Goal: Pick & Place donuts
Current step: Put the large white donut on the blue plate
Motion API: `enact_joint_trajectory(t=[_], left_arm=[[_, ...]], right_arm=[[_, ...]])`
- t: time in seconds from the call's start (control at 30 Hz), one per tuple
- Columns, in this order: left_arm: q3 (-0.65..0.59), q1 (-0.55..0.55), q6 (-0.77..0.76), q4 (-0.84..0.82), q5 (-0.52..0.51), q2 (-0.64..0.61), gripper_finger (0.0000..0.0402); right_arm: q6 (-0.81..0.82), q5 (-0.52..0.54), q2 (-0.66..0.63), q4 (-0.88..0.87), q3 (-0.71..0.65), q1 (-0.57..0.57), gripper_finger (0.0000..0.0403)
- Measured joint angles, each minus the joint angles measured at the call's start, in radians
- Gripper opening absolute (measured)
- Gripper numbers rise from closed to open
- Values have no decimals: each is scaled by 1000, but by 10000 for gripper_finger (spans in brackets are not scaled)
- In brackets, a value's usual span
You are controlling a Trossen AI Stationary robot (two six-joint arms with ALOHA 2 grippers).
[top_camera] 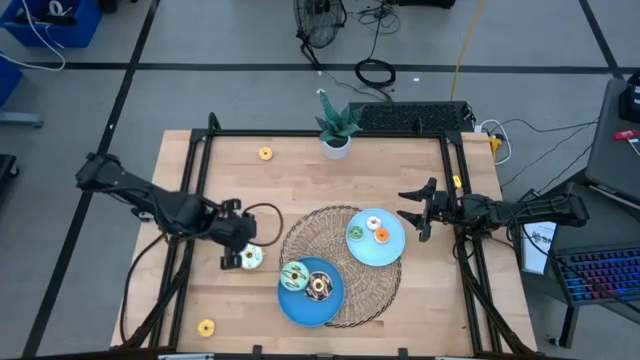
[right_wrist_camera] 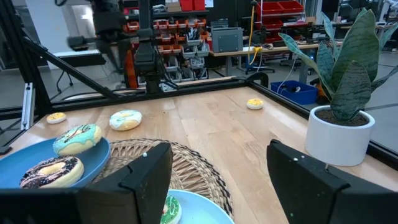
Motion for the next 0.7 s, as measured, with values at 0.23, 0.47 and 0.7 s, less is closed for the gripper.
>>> enact_joint_trajectory(t=[0.23,0.47,0.7], left_arm=[[22,2,-40,-4,120,170,28],[22,25,-208,-2,135,265,87],[22,-33,-256,4,115,272,194]], right_arm=[[0,0,0,0,0,0,242],[0,0,0,0,0,0,242],[0,0,0,0,0,0,242]])
